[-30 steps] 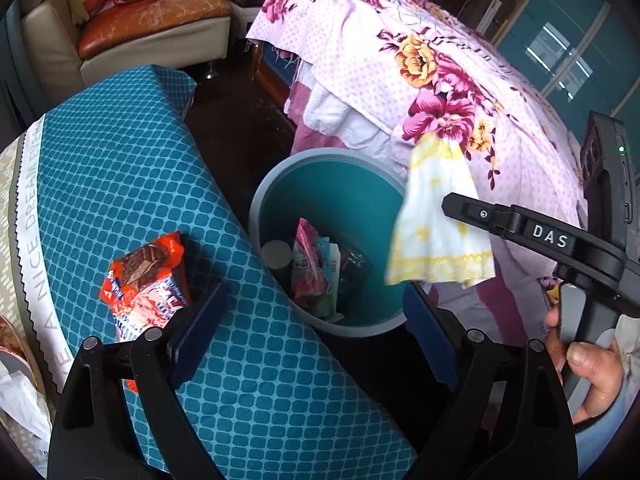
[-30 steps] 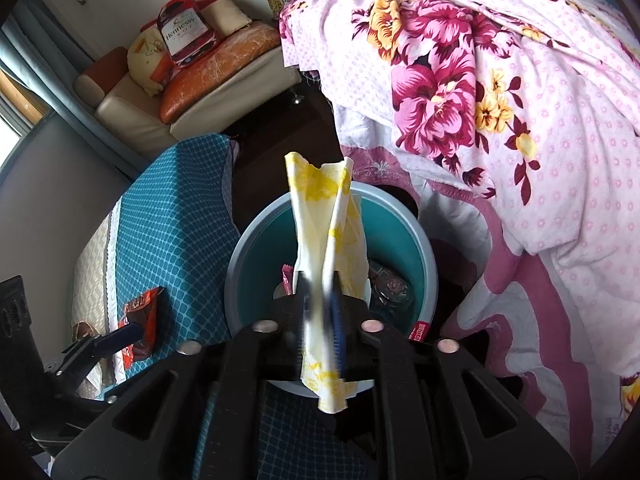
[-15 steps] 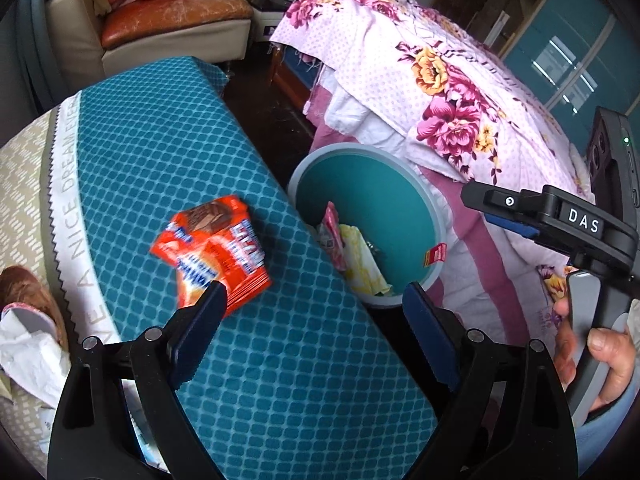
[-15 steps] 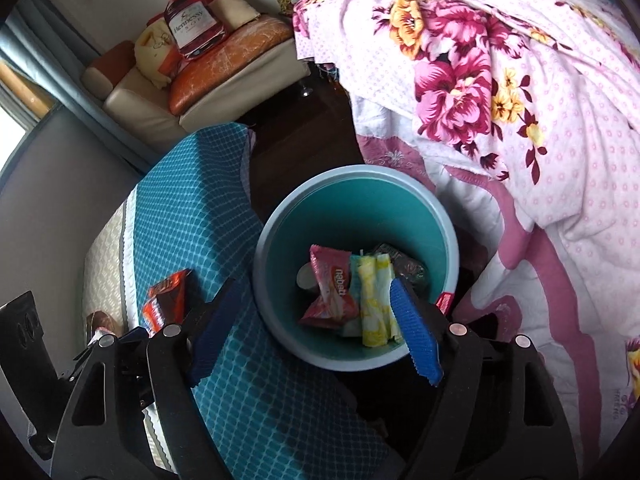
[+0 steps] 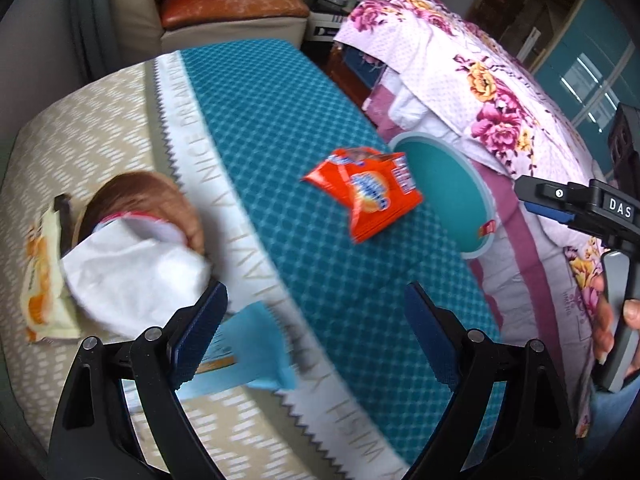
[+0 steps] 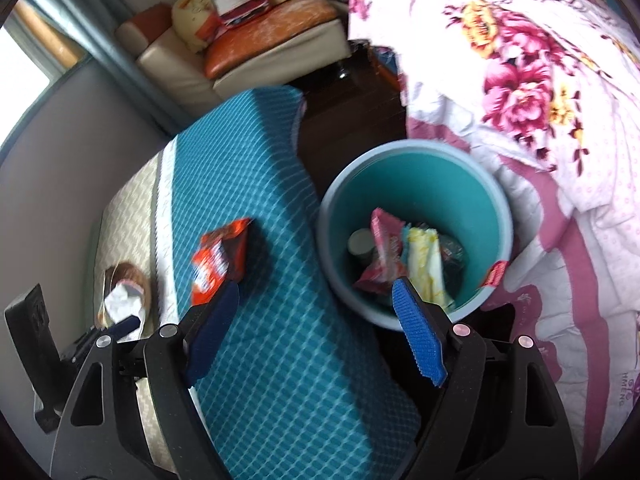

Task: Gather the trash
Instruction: 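Move both grippers back toward the bed items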

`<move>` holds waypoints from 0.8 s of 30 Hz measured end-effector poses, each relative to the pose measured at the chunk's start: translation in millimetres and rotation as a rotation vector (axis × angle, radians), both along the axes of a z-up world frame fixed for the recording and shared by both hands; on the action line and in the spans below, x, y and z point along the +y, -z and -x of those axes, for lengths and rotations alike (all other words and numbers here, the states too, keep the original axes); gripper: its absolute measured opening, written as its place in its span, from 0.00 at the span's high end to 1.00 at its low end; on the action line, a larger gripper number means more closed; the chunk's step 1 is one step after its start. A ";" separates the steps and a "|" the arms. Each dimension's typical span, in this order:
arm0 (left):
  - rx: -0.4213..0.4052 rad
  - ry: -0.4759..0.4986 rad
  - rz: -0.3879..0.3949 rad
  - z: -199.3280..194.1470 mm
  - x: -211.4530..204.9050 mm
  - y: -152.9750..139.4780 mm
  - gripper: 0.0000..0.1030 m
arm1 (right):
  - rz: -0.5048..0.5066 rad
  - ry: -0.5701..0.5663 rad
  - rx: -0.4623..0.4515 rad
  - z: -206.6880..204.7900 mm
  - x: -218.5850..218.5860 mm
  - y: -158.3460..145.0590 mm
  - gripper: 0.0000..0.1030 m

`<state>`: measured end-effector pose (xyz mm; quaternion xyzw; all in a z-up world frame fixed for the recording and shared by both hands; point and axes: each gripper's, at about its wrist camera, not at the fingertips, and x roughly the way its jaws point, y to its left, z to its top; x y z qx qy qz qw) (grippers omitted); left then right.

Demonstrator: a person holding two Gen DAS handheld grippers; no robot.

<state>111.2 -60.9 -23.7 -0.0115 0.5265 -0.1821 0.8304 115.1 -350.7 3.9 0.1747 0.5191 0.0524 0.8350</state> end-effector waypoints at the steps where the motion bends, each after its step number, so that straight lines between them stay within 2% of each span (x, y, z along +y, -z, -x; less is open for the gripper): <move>1: -0.004 -0.001 -0.007 2.2 6.9 0.5 0.13 | 0.002 -0.004 0.002 0.8 3.2 0.0 0.27; 6: -0.025 0.003 -0.066 13.7 46.4 5.3 0.13 | 0.021 -0.041 0.016 6.4 30.1 0.1 0.27; 10: -0.019 0.053 -0.078 19.0 62.9 13.7 0.13 | 0.031 -0.054 0.022 8.5 44.3 0.5 0.27; 19: 0.011 0.171 -0.096 33.0 61.8 33.4 0.13 | 0.050 -0.090 0.031 9.2 64.4 -3.1 0.27; 22: 0.022 0.213 -0.078 41.9 57.5 33.1 0.19 | 0.048 -0.093 0.034 9.2 65.9 -2.8 0.27; 24: 0.027 0.248 -0.069 47.6 51.5 32.3 0.20 | 0.042 -0.096 0.038 9.2 66.3 -0.8 0.27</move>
